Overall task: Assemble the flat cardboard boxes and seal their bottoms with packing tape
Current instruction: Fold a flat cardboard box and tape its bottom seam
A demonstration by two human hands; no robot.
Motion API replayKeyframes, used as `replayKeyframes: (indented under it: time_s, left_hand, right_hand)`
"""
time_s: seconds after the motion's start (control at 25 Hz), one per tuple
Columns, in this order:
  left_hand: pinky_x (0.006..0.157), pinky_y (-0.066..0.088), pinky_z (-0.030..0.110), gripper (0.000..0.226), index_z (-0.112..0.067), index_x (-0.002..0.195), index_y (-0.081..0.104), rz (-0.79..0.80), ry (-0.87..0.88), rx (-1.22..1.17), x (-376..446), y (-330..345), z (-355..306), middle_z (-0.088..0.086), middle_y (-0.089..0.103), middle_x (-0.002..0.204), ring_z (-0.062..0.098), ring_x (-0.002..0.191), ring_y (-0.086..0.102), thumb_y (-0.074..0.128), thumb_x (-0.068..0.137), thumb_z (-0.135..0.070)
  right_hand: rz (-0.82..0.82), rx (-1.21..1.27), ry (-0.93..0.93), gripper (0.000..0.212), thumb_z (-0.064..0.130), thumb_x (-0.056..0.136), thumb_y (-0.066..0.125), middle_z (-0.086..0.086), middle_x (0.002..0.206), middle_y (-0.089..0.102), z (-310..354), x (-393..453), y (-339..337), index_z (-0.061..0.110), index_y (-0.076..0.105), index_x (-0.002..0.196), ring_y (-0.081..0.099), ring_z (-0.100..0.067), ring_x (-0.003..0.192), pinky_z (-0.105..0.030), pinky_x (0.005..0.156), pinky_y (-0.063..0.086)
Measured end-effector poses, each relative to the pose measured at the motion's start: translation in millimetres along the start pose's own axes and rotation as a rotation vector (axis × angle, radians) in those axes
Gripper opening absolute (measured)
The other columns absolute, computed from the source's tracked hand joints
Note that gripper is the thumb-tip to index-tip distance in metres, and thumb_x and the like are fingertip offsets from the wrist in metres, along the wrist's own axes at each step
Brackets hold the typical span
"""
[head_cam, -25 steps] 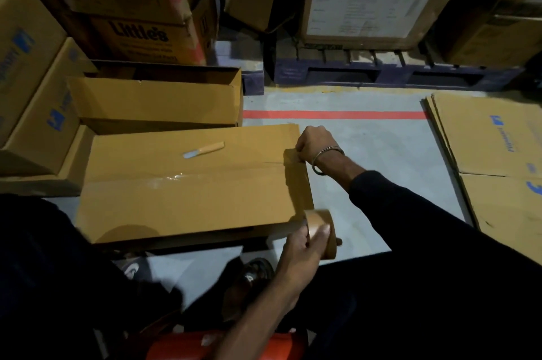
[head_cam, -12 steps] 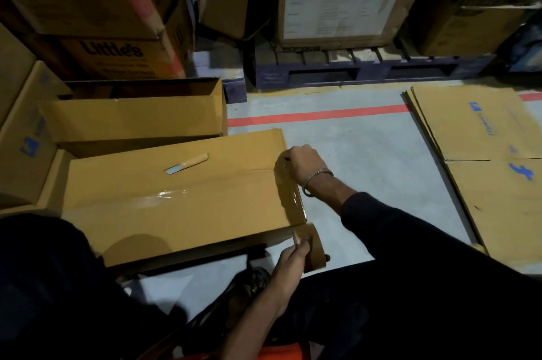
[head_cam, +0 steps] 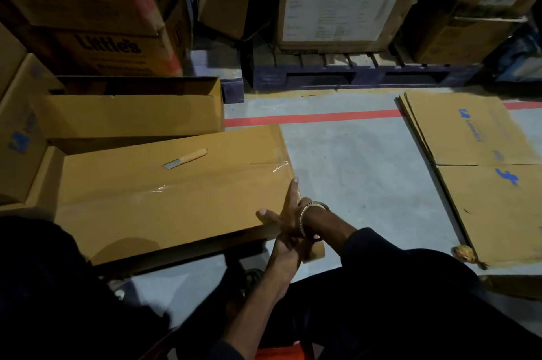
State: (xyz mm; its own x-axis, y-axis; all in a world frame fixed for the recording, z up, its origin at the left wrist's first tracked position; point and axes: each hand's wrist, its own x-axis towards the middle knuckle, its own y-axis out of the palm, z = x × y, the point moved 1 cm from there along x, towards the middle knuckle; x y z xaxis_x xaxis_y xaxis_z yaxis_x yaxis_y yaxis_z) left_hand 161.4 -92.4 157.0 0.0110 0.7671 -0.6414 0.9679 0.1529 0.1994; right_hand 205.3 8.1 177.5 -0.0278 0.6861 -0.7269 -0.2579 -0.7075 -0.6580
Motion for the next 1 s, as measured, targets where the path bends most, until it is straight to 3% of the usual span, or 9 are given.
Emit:
replayKeyframes:
  time_s: [0.08,0.16,0.32,0.4,0.56,0.68,0.76,0.84,1.0]
  left_hand:
    - [0.063,0.053,0.008,0.039,-0.020,0.120,0.057,0.057,0.003,-0.017,-3.6,-0.2,-1.0,-0.010,0.066,0.109,0.003,0.100,0.068,0.061,0.097,0.010]
    - [0.063,0.053,0.008,0.039,-0.007,0.134,0.057,0.077,0.012,-0.001,-4.8,-2.3,-1.4,0.002,0.063,0.127,0.013,0.105,0.065,0.057,0.099,0.010]
    - [0.062,0.051,0.008,0.021,-0.015,0.114,0.057,0.052,0.017,0.045,-6.0,-5.7,10.2,-0.007,0.065,0.100,-0.006,0.075,0.067,0.052,0.104,0.003]
    - [0.068,0.051,0.009,0.018,-0.020,0.112,0.066,0.033,0.003,0.031,7.0,-5.4,19.5,-0.008,0.071,0.103,0.001,0.087,0.070,0.066,0.100,-0.007]
    - [0.086,0.053,0.015,0.056,-0.014,0.132,0.068,0.080,-0.043,-0.048,31.5,-7.9,30.8,-0.006,0.076,0.118,0.005,0.108,0.071,0.084,0.083,-0.033]
    - [0.097,0.055,0.026,0.071,-0.014,0.123,0.073,0.093,-0.066,-0.084,41.3,-10.5,37.1,-0.003,0.078,0.114,0.013,0.111,0.071,0.094,0.065,-0.050]
    - [0.089,0.055,0.019,0.052,-0.009,0.124,0.073,0.090,-0.045,-0.080,44.1,-11.6,36.9,-0.006,0.079,0.109,0.005,0.102,0.073,0.090,0.079,-0.031]
    - [0.077,0.053,0.012,0.028,-0.010,0.118,0.074,0.087,-0.046,-0.079,42.4,-10.8,33.7,-0.012,0.080,0.096,-0.002,0.090,0.073,0.078,0.091,-0.011]
    - [0.097,0.052,0.029,0.047,-0.021,0.123,0.073,0.144,-0.006,-0.079,40.4,-13.5,37.9,0.001,0.076,0.111,0.018,0.108,0.070,0.080,0.085,-0.048]
  right_hand:
    - [-0.030,0.031,0.023,0.108,0.051,0.096,0.062,-0.037,0.161,-0.015,-1.0,-2.1,5.2,0.045,-0.028,0.155,0.035,-0.053,0.137,-0.059,0.092,0.046]
    - [-0.115,0.131,-0.025,0.110,0.074,0.092,0.049,-0.024,0.157,0.018,-2.8,-1.1,9.2,0.036,-0.034,0.154,0.043,-0.044,0.133,-0.055,0.102,0.043]
    - [-0.254,0.043,-0.127,0.112,0.085,0.088,0.035,-0.019,0.149,0.033,6.0,20.6,9.8,0.027,-0.032,0.156,0.055,-0.040,0.119,-0.050,0.099,0.048]
    - [-0.375,0.086,-0.183,0.104,0.081,0.093,0.030,-0.020,0.147,0.038,14.2,34.7,1.2,0.021,-0.021,0.162,0.052,-0.041,0.123,-0.051,0.099,0.047]
    - [-0.473,0.064,-0.261,0.090,0.073,0.101,0.022,-0.016,0.157,0.033,39.0,73.4,-25.2,0.015,-0.007,0.164,0.047,-0.037,0.133,-0.051,0.099,0.050]
    - [-0.506,0.006,-0.317,0.087,0.072,0.102,0.018,-0.010,0.173,0.005,56.4,107.3,-44.7,0.017,-0.005,0.165,0.018,-0.031,0.157,-0.053,0.114,0.040]
    - [-0.514,0.019,-0.360,0.085,0.070,0.102,0.021,-0.008,0.173,0.008,65.6,124.3,-61.7,0.015,0.003,0.165,0.017,-0.029,0.157,-0.052,0.116,0.036]
    - [-0.516,0.064,-0.388,0.077,0.066,0.104,0.028,-0.010,0.160,0.032,72.5,141.8,-75.7,0.012,0.023,0.159,0.039,-0.031,0.142,-0.049,0.109,0.043]
    - [-0.457,0.155,-0.361,0.064,0.063,0.105,0.032,-0.011,0.123,0.060,81.0,171.0,-102.5,0.009,0.053,0.132,0.059,-0.028,0.105,-0.039,0.084,0.046]
